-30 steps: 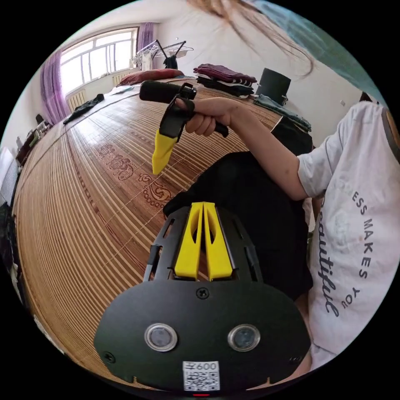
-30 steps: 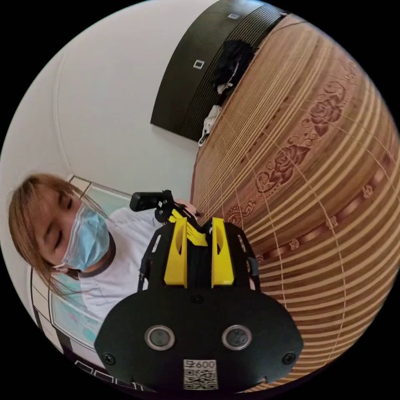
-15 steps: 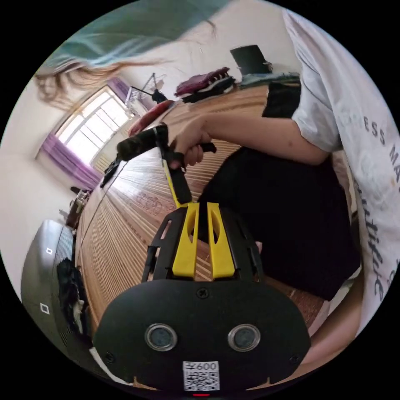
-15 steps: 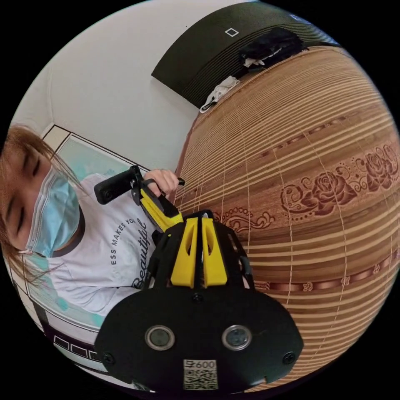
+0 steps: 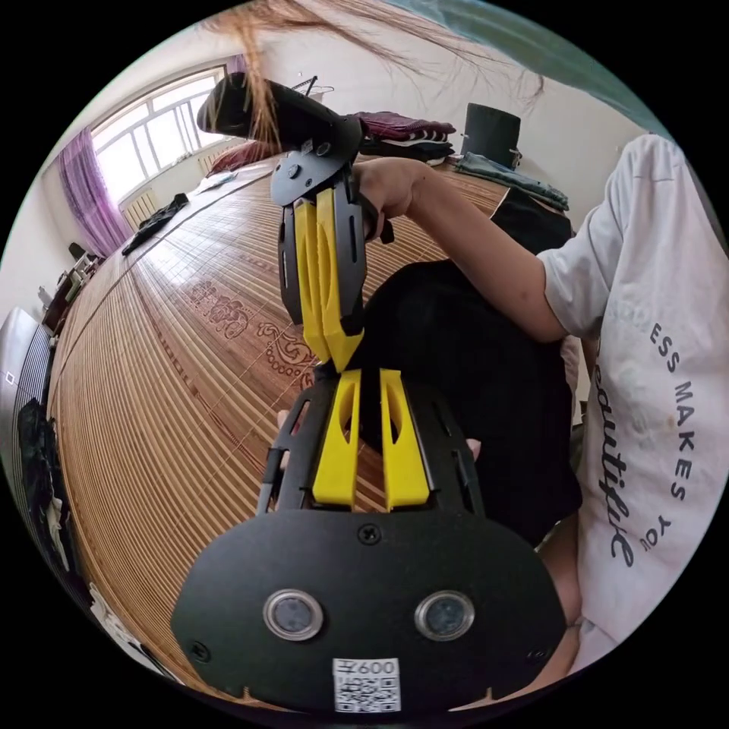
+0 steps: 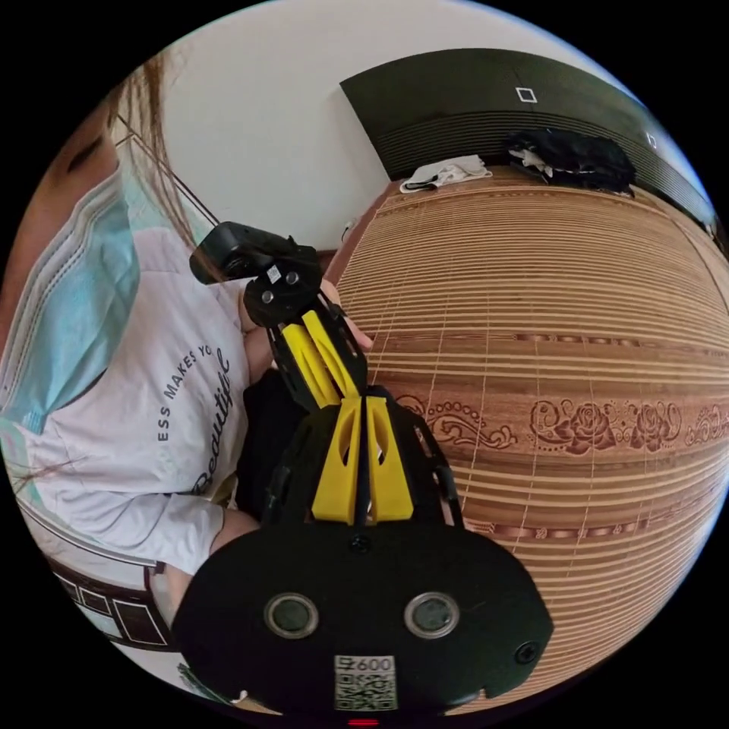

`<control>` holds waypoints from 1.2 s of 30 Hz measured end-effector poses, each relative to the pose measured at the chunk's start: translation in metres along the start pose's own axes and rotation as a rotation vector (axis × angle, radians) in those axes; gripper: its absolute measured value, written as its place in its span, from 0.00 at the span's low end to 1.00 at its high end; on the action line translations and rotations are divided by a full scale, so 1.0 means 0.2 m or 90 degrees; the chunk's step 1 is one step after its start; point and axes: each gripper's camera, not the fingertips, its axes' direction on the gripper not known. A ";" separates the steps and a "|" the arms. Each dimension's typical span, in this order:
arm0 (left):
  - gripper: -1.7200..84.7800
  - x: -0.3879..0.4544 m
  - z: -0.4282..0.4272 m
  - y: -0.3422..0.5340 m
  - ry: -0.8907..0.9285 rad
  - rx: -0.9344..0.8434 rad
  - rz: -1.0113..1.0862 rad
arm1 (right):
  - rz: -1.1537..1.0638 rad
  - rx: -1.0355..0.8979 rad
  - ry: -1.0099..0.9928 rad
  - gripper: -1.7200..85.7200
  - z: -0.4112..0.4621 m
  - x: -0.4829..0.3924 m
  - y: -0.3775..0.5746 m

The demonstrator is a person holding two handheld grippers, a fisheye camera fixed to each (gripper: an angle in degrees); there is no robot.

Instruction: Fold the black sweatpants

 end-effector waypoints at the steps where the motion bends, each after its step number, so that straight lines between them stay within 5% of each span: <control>1: 0.03 0.00 0.01 0.01 -0.002 0.002 0.001 | 0.008 -0.003 -0.004 0.01 0.01 0.01 0.02; 11: 0.03 0.04 0.10 0.04 -0.027 0.013 0.012 | 0.175 0.079 -0.182 0.06 -0.02 0.51 0.44; 36: 0.03 -0.01 0.12 0.01 -0.021 0.019 0.005 | 0.171 0.066 -0.199 0.06 -0.17 0.72 0.67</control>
